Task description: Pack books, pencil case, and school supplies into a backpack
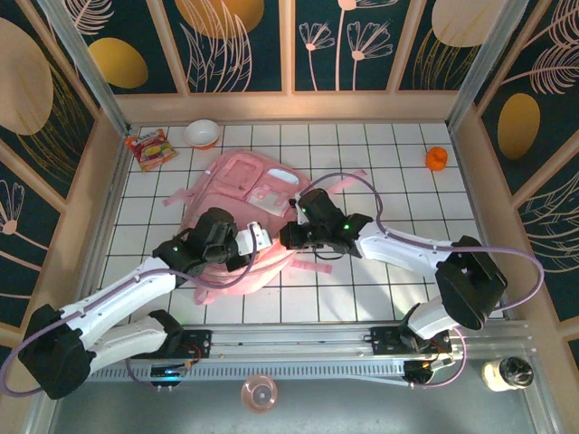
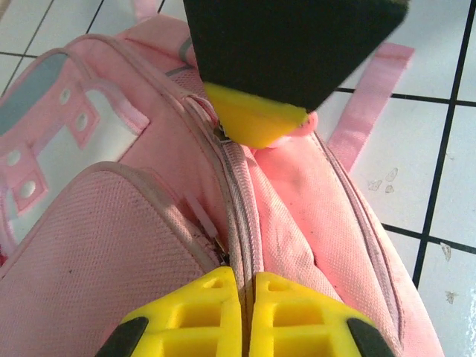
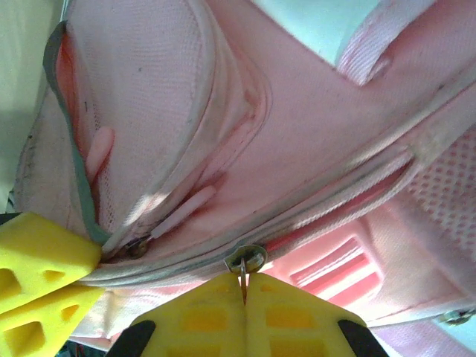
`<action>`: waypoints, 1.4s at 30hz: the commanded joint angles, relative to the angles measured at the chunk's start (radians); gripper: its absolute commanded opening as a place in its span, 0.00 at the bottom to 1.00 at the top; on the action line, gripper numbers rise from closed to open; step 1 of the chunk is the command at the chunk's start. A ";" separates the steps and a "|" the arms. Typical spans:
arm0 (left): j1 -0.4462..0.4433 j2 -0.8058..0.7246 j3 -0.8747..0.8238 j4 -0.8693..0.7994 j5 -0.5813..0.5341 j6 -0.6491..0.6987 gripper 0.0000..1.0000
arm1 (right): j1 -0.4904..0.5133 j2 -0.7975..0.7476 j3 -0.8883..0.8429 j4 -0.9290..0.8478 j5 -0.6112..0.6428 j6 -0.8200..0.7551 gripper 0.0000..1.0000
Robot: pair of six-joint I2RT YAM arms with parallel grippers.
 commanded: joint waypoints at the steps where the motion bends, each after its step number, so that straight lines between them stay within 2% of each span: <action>1: 0.001 -0.046 -0.010 -0.041 0.051 0.072 0.00 | -0.068 0.022 0.031 -0.056 0.088 -0.060 0.00; 9: 0.001 -0.081 -0.009 -0.043 0.149 0.089 0.00 | -0.195 0.119 0.078 -0.082 0.126 -0.175 0.00; 14: 0.002 -0.074 -0.012 -0.005 0.151 0.045 0.00 | -0.206 0.113 0.104 -0.063 0.076 -0.231 0.00; 15: 0.001 -0.075 -0.013 0.017 0.144 0.023 0.08 | -0.206 0.103 0.100 -0.057 0.060 -0.237 0.00; 16: 0.001 -0.081 -0.014 0.041 0.133 -0.006 0.22 | -0.208 0.090 0.094 -0.055 0.053 -0.233 0.01; 18: 0.001 -0.104 -0.015 0.087 0.089 -0.061 0.46 | -0.208 0.055 0.078 -0.059 0.048 -0.228 0.21; 19: 0.003 -0.120 -0.014 0.097 0.059 -0.078 0.54 | -0.210 0.031 0.064 -0.064 0.055 -0.225 0.30; 22: 0.019 -0.160 0.000 0.062 -0.021 -0.073 0.62 | -0.212 -0.070 0.012 -0.074 0.065 -0.219 0.40; 26: 0.147 -0.194 0.044 -0.074 0.025 -0.003 0.67 | -0.207 -0.194 -0.065 -0.062 0.056 -0.214 0.42; 28: 0.180 -0.201 0.064 -0.156 0.015 0.077 0.69 | -0.196 -0.256 -0.111 -0.029 0.051 -0.217 0.43; 33: 0.181 -0.159 0.108 -0.319 -0.027 0.266 0.76 | -0.174 -0.370 -0.219 0.094 0.027 -0.254 0.47; 38: 0.181 -0.118 0.093 -0.335 0.000 0.423 0.76 | -0.171 -0.409 -0.261 0.163 0.006 -0.270 0.51; 42: 0.181 -0.062 0.070 -0.290 -0.053 0.485 0.76 | -0.150 -0.425 -0.282 0.208 0.008 -0.313 0.52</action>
